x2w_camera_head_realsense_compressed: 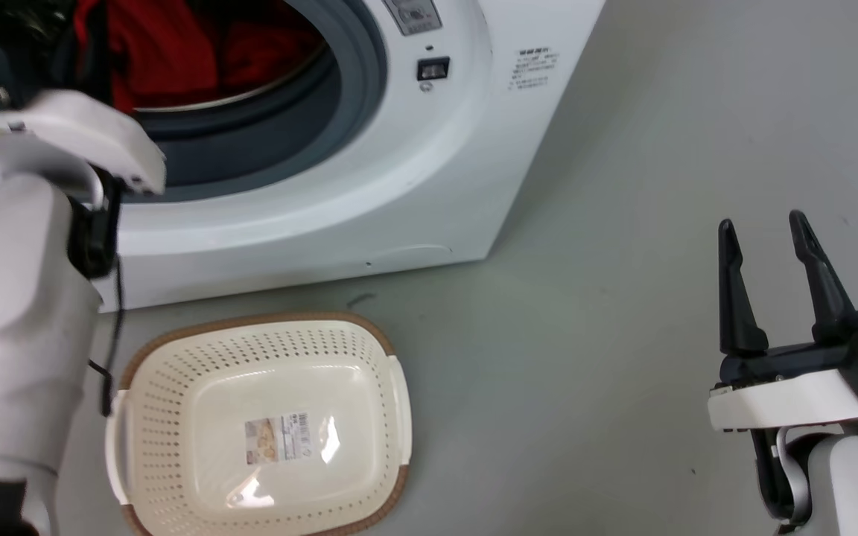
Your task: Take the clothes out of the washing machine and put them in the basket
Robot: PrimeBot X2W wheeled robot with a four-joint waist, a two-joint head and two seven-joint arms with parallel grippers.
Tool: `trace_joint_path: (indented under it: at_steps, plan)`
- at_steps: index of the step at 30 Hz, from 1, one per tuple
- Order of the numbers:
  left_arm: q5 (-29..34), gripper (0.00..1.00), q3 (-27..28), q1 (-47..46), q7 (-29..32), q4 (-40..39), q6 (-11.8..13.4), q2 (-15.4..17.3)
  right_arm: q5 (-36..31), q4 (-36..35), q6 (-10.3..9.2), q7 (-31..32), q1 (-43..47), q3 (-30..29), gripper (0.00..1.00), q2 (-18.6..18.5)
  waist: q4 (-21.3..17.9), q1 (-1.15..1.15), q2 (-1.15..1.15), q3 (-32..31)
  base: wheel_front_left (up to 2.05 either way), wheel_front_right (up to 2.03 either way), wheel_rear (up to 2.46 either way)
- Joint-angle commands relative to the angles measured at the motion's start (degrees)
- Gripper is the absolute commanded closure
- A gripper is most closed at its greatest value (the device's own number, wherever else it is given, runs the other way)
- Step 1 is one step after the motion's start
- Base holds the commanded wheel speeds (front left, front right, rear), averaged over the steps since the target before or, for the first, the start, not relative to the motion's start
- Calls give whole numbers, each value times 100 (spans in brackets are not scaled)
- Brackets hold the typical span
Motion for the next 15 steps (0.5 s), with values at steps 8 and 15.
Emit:
trace_joint_path:
  at_steps: [8, 15]
  plan:
    - [429, 100, 753, 1514, -36, -1923, 120, -245, -195, 101, -6, -11, 293, -30, 0, -3, 501, 2, 0, -881, 0, 0, 0]
    - [767, 100, 1221, 2438, -29, -3469, 53, -467, -242, 180, -6, -10, 479, -23, 0, -2, 694, 2, 0, -1247, 0, 0, 0]
